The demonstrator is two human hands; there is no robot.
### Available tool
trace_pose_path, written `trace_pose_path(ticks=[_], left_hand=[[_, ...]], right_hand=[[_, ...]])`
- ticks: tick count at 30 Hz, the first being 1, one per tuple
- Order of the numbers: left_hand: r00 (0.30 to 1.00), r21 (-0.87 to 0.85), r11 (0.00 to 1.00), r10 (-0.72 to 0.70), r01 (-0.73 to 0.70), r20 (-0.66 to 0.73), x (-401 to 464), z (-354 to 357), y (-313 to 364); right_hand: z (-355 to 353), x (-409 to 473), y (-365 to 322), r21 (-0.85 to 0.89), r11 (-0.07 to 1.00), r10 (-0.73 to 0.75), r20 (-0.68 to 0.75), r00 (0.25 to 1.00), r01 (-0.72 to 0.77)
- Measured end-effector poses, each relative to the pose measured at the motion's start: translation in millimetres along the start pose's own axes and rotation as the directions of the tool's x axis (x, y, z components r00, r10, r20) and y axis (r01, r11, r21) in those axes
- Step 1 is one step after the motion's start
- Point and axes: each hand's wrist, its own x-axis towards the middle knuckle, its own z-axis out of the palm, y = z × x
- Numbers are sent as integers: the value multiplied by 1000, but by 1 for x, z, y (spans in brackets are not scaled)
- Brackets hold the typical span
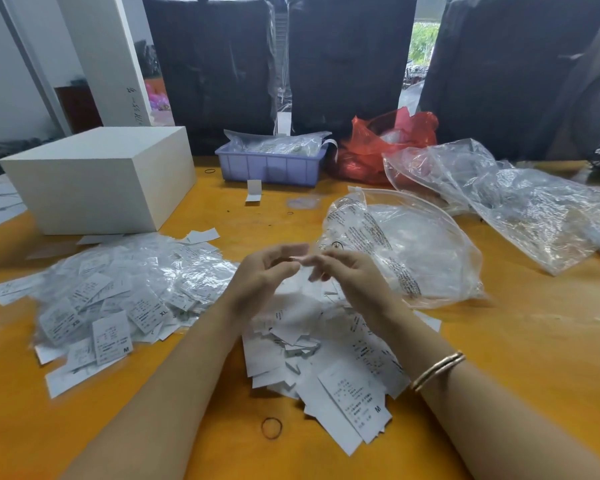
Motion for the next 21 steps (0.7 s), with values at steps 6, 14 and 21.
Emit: trace_pose_path(ticks=[6,14,21], left_hand=[[991,-124,991,-67,52,-120,5,-3,-2],[975,-193,977,-123,87,-186,7,-5,-7],[969,-202,975,-132,89,-208,7,-6,-9]], right_hand=[[6,2,4,-170,985,28,-14,1000,-30],[3,4,7,-773,634,172,171,970,23],[-12,2,5,-296,940,184,30,982,-168]])
